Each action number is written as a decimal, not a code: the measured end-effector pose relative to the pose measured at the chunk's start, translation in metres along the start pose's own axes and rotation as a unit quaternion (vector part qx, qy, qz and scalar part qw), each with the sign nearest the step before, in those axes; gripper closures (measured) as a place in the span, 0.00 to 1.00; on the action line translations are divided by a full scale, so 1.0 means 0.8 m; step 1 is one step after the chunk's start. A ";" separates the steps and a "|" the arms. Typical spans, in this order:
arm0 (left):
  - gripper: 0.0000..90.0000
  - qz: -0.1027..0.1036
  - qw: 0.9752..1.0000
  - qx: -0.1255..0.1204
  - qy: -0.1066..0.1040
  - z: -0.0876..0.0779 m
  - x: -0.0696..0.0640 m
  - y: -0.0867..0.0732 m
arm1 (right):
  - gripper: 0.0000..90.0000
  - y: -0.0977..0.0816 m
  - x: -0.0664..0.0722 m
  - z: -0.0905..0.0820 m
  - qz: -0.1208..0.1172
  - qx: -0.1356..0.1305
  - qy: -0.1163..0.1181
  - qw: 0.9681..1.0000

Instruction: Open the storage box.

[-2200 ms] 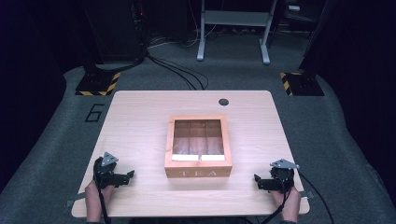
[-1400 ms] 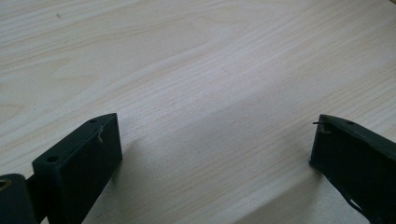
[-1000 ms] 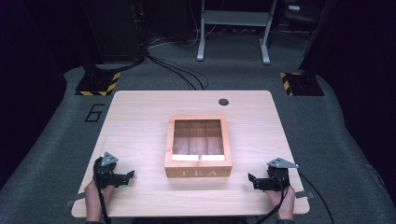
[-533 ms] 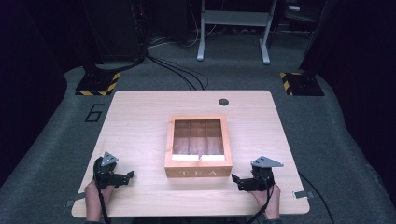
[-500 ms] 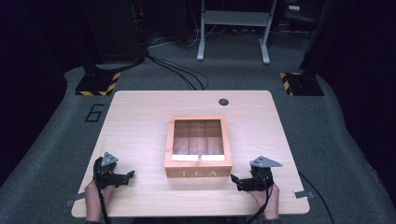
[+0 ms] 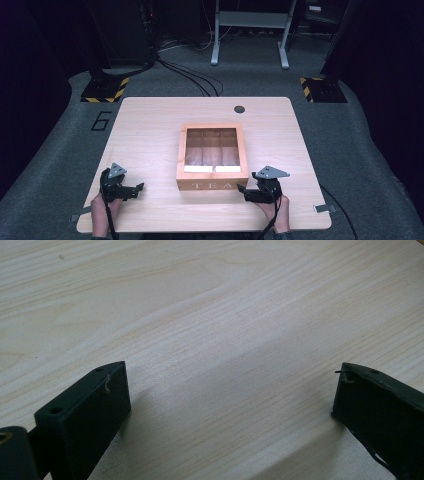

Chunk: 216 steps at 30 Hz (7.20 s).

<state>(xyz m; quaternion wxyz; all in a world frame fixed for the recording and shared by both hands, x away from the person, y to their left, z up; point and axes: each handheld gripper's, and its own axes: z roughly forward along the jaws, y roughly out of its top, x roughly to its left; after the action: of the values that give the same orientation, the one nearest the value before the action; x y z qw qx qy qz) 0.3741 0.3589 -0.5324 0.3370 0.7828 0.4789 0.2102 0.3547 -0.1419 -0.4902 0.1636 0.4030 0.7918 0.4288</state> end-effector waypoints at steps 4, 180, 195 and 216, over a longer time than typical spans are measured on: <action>0.02 0.000 1.000 0.000 0.000 0.000 0.000 0.000 | 0.35 0.002 0.002 -0.001 -0.006 -0.007 -0.003 1.000; 0.02 -0.001 1.000 -0.001 0.000 0.000 0.000 0.000 | 0.98 0.191 -0.058 0.034 -0.033 -0.188 -0.022 0.981; 0.02 -0.002 1.000 -0.001 0.000 0.000 0.000 0.000 | 0.98 0.203 -0.064 0.038 -0.034 -0.184 -0.028 0.982; 0.02 -0.001 1.000 -0.001 -0.001 0.000 0.000 0.000 | 0.97 0.208 -0.066 0.039 -0.035 -0.182 -0.028 0.982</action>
<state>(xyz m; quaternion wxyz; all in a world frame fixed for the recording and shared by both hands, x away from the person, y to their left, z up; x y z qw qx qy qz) 0.3743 0.3588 -0.5324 0.3383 0.7823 0.4790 0.2101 0.4893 -0.1149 -0.3784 0.2715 0.3505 0.7090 0.5484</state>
